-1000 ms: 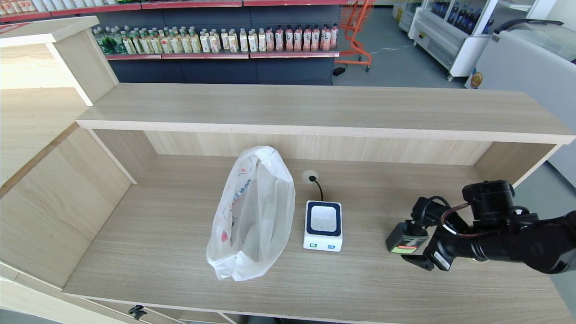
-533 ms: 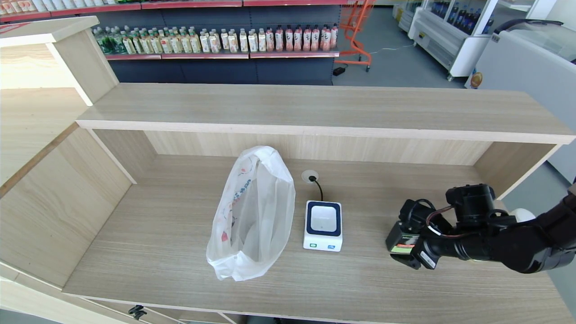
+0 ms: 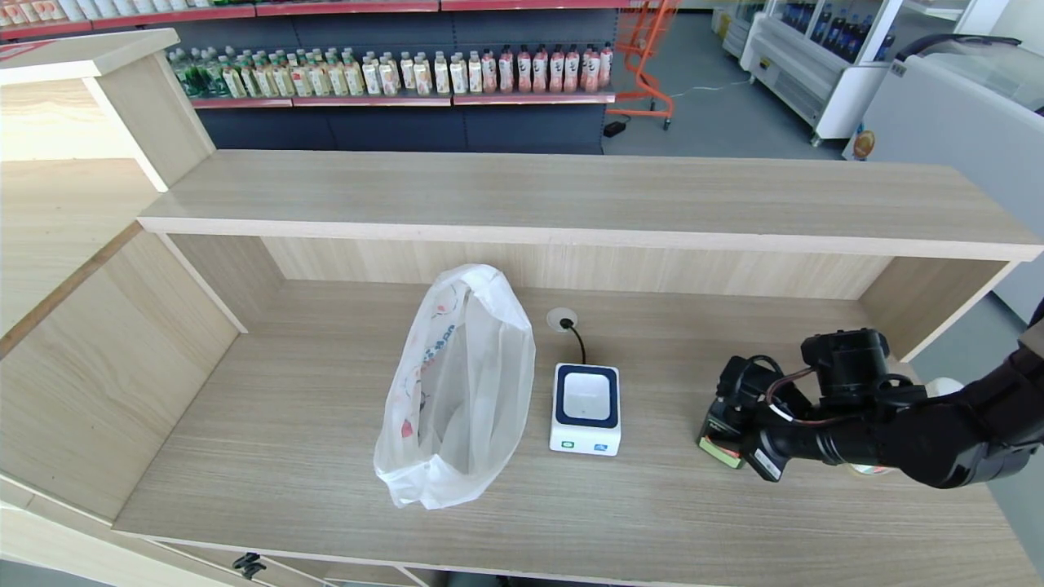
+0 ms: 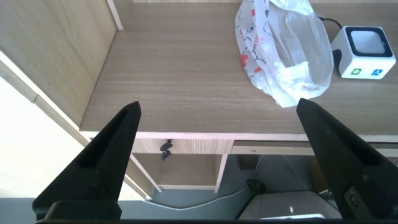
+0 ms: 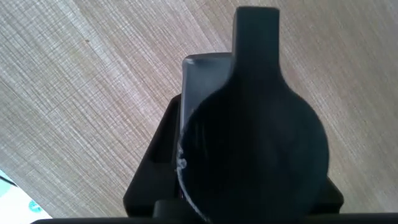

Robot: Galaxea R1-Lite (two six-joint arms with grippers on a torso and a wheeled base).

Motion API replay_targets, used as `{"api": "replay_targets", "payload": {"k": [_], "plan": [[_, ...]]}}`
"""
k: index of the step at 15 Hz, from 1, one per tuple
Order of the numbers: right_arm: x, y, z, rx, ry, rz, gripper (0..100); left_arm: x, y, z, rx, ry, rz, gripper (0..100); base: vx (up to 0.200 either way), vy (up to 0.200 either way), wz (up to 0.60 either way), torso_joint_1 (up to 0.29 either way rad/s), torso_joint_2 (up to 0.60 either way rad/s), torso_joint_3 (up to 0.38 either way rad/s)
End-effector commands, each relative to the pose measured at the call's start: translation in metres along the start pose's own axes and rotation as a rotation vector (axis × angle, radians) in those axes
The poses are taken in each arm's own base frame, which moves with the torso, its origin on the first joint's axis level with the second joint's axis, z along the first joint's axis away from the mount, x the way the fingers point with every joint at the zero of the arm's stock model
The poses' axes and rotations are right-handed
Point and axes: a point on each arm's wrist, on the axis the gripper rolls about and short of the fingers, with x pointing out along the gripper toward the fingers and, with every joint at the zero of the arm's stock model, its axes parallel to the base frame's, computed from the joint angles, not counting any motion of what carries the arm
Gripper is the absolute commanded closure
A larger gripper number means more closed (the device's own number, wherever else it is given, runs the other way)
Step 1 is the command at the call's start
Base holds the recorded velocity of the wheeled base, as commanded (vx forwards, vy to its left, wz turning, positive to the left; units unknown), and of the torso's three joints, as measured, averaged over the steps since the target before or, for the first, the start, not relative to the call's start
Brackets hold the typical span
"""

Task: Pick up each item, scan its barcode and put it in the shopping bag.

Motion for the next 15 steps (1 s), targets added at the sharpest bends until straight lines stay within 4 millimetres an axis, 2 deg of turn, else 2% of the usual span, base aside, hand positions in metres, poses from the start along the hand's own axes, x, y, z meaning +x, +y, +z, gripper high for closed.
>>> {"api": "replay_targets", "payload": {"k": [1,3,5,7,9,10,12,15], "plan": [[-0.015,-0.004,0.008,-0.010,-0.031,-0.035,100,0.000,0.000,0.000,0.000,0.000,0.000,0,0.000,0.000,0.00,0.000,0.00,0.000],[-0.038,-0.009,0.014,-0.016,-0.066,-0.086,100,0.000,0.000,0.000,0.001,0.000,0.000,0,0.000,0.000,0.00,0.000,0.00,0.000],[-0.076,-0.011,0.019,-0.024,-0.113,-0.167,100,0.000,0.000,0.000,0.000,0.000,0.000,0,0.000,0.000,0.00,0.000,0.00,0.000],[-0.125,0.007,0.018,-0.050,-0.165,-0.234,100,0.000,0.000,0.000,0.001,0.000,0.000,0,0.000,0.000,0.00,0.000,0.00,0.000],[-0.147,0.015,0.021,-0.111,-0.205,-0.281,100,0.000,0.000,0.000,0.001,0.000,0.000,0,0.000,0.000,0.00,0.000,0.00,0.000],[-0.150,0.016,0.022,-0.130,-0.211,-0.291,100,0.000,0.000,0.000,0.001,0.000,0.000,0,0.000,0.000,0.00,0.000,0.00,0.000],[-0.158,0.022,0.021,-0.356,-0.241,-0.280,100,0.000,0.000,0.000,0.001,0.000,0.000,0,0.000,0.000,0.00,0.000,0.00,0.000],[-0.155,0.014,0.020,-0.850,-0.355,-0.284,100,0.000,0.000,0.000,0.000,0.000,0.000,0,0.000,0.000,0.00,0.000,0.00,0.000]]}}
